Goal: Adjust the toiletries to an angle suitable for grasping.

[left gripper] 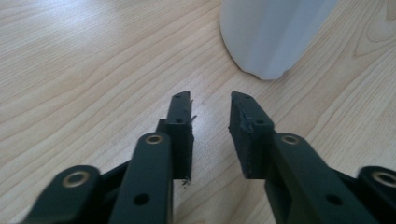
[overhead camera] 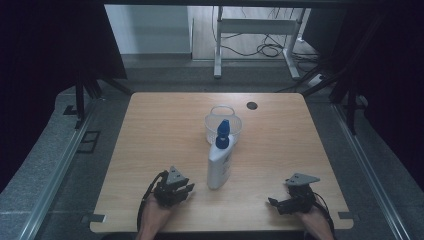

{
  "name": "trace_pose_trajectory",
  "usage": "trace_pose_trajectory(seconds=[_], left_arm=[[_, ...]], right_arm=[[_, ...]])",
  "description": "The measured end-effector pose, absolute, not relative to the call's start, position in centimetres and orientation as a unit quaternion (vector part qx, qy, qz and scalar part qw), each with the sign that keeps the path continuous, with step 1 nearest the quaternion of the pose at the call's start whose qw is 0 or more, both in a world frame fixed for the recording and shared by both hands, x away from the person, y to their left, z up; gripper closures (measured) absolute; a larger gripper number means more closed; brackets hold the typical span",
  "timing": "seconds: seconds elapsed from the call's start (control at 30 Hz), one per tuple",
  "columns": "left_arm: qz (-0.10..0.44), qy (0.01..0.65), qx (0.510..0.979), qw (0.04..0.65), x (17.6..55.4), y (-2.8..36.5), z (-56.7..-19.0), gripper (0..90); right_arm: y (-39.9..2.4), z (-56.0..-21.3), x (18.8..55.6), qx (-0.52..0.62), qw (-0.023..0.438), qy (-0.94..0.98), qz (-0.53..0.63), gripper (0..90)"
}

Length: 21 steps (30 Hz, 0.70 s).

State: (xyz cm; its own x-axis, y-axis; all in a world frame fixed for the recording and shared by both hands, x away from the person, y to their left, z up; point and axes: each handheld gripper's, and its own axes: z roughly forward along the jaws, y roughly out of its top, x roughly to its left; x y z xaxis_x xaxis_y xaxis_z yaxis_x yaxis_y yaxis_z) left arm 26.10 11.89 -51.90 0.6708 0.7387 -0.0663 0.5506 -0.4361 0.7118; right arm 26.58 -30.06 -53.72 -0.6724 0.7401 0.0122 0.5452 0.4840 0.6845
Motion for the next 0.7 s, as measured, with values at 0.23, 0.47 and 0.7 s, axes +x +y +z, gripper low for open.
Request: trace_pose_trajectory(seconds=[0.23, 0.47, 0.7], left_arm=[[0.12, 0.377, 0.844, 0.362, 27.1, 11.2, -51.9, 79.3], [0.112, 0.372, 0.85, 0.356, 28.5, 10.2, -52.1, 89.2], [0.103, 0.374, 0.848, 0.36, 29.3, 9.4, -52.7, 89.3]], right_arm=[[-30.0, -53.7, 26.6, 0.379, 0.141, 0.85, 0.338, 1.9], [-30.0, -53.7, 26.5, 0.38, 0.14, 0.85, 0.337, 2.8], [-30.0, -53.8, 26.5, 0.38, 0.139, 0.851, 0.336, 3.2]])
